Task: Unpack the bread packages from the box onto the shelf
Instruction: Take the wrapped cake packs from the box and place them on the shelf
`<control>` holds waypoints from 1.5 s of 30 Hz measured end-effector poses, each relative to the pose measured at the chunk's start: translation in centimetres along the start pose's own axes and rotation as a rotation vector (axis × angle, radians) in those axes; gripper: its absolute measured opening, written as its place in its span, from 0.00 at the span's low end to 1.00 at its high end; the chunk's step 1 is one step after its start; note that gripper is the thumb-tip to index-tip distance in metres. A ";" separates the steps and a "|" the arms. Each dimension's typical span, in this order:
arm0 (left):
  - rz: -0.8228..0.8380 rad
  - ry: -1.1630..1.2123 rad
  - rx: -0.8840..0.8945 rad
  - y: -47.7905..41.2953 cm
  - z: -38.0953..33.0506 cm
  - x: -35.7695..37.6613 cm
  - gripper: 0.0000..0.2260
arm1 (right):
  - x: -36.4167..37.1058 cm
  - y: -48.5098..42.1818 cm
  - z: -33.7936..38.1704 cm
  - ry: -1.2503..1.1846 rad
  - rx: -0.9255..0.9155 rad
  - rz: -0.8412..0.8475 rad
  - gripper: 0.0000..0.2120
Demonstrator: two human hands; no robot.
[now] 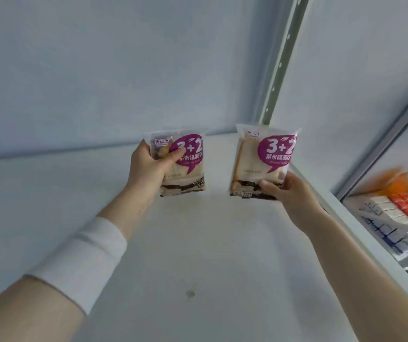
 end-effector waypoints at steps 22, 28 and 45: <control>-0.226 -0.076 0.168 -16.2 4.3 6.3 0.22 | 2.6 -23.4 -1.5 0.290 -0.133 -0.001 0.16; -0.311 -0.091 0.163 -15.5 4.1 6.8 0.21 | 2.8 -23.2 -1.9 0.351 -0.170 -0.051 0.15; 0.090 -1.054 0.392 -1.8 1.3 4.4 0.27 | 4.5 -5.7 1.8 1.214 -0.150 -0.271 0.31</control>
Point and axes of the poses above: each hand's wrist, its own y-axis away from the middle knuckle, its own x-axis out of the palm, z = x × y, the point moved 6 cm from there along -y, towards the middle knuckle, and after that the axes turned 1 degree about -z, right-handed, at the moved point
